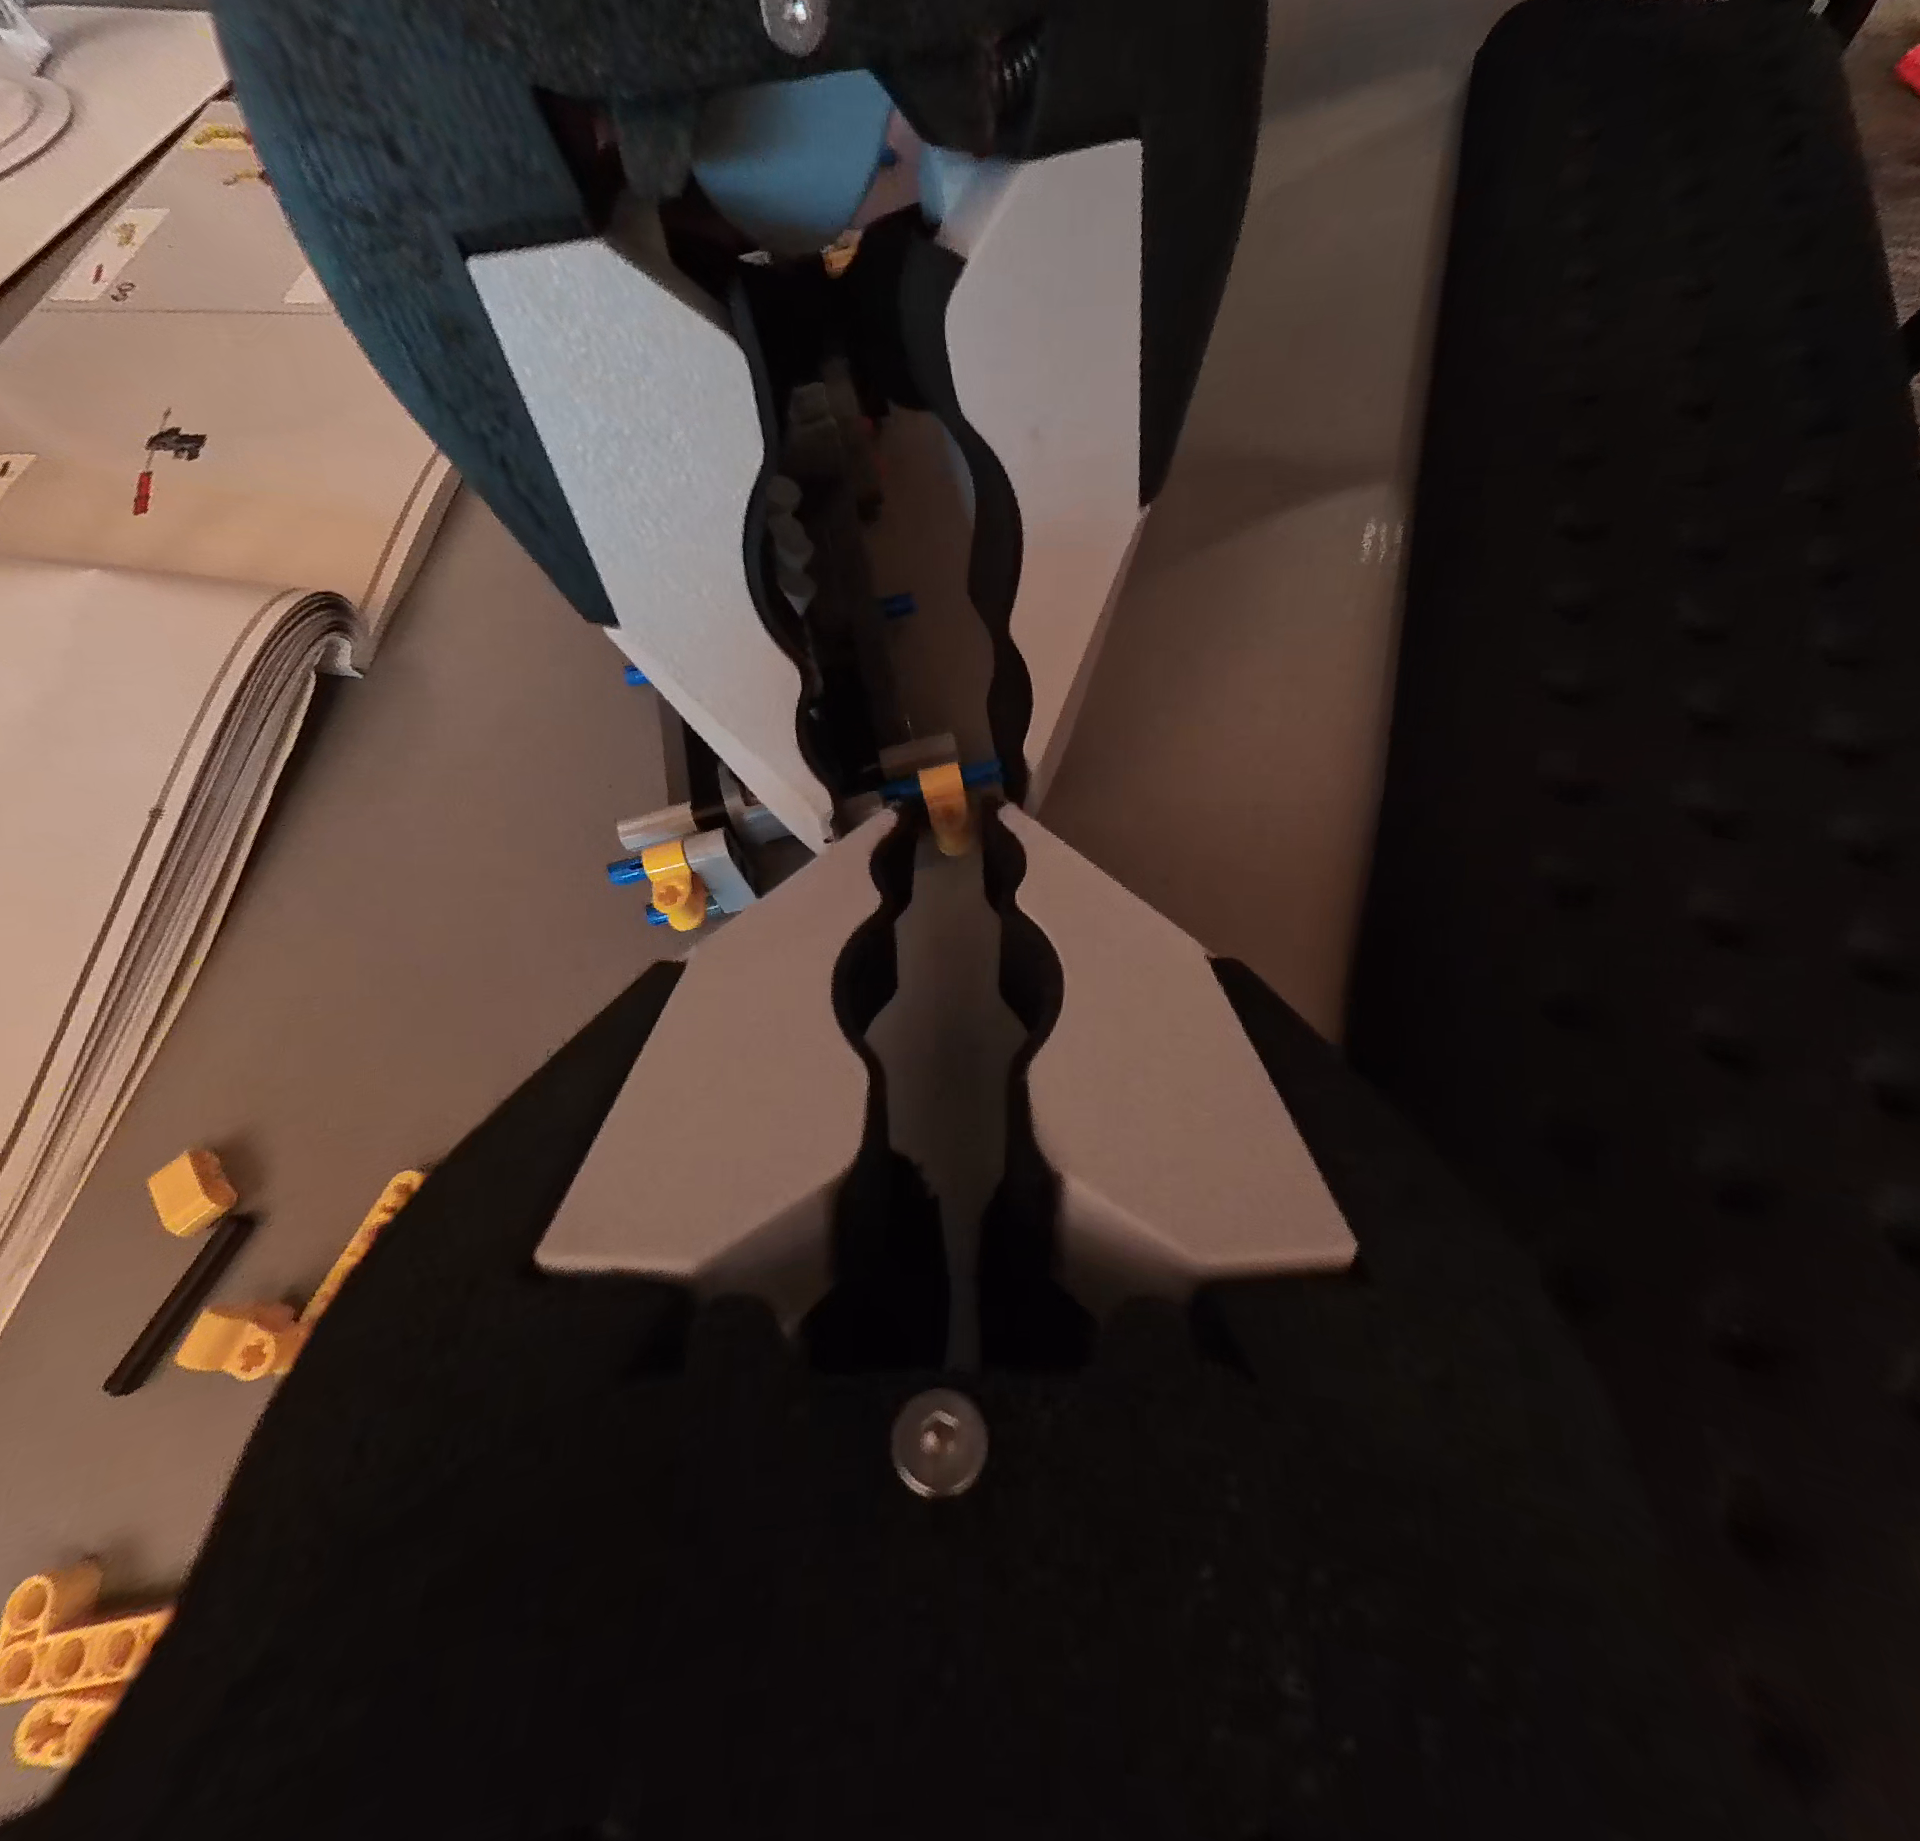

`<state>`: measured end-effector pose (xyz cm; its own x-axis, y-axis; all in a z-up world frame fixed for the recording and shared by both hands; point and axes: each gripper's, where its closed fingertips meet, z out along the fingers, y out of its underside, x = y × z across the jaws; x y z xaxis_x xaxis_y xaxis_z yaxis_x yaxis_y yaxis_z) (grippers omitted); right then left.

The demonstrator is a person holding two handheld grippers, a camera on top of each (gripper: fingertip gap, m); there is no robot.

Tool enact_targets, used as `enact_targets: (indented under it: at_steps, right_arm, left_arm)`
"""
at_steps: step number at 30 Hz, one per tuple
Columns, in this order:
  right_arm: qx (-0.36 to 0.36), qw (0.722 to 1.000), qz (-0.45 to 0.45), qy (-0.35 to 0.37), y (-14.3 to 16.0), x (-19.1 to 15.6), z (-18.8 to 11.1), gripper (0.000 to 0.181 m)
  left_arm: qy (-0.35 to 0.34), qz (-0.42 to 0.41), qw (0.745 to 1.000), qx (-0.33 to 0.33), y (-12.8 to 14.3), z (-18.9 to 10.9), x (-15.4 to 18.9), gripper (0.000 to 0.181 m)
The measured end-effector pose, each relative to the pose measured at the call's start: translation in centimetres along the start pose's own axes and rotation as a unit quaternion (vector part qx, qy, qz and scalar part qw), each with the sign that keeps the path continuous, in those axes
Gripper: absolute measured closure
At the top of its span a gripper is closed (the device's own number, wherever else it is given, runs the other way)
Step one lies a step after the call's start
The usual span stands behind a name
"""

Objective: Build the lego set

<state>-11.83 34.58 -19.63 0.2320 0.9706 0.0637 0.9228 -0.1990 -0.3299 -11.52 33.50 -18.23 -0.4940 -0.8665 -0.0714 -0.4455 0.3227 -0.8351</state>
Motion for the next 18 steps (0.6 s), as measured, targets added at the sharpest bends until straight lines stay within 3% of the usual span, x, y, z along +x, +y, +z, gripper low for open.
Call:
enact_targets:
  at_steps: [11, 18]
  right_arm:
    - [-0.006, 1.0, 0.008, -0.012, 0.06, 0.11, -0.09, 0.146]
    - [-0.007, 1.0, 0.006, -0.01, 0.06, 0.25, 0.05, 0.148]
  left_arm:
    - [-0.013, 0.013, 0.999, -0.026, 0.7, 0.19, -0.22, 0.174]
    - [-0.003, -0.021, 0.999, -0.027, 0.54, 0.14, -0.23, 0.174]
